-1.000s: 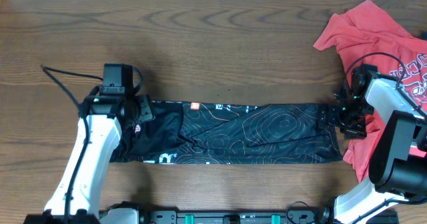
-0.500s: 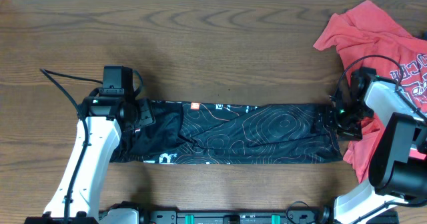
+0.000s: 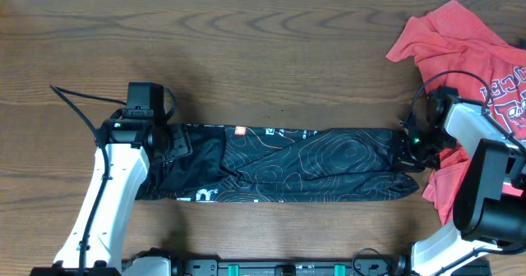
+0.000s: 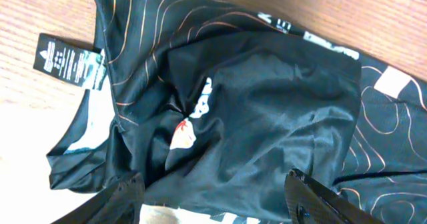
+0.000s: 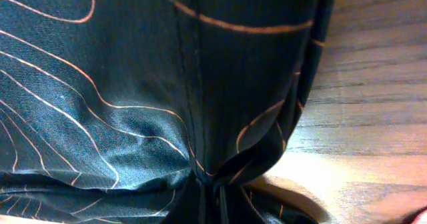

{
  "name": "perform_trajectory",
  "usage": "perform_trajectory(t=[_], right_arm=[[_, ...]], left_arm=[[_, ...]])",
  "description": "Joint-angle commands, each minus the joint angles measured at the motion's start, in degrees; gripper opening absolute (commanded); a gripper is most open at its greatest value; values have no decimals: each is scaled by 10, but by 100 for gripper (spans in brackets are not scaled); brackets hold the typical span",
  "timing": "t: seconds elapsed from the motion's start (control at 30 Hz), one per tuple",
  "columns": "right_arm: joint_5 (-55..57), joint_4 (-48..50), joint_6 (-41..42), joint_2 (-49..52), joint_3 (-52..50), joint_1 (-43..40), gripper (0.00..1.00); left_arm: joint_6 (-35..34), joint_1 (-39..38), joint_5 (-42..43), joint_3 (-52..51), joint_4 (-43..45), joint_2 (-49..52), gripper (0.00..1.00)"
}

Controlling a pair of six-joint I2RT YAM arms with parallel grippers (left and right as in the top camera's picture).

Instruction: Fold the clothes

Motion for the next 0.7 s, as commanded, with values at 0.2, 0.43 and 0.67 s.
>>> perform_trajectory(t=[0.2,0.43,0.67], right_arm=[[92,-45,64,6,80,-20,1],[90,-165,52,6,218,17,1],[49,-190,76,6,228,152,1]], left_arm=[[1,10,8,10,-30,-4,53],[-2,43,12,10,-45,-4,61],[-2,50,17,10,-54,-4,64]])
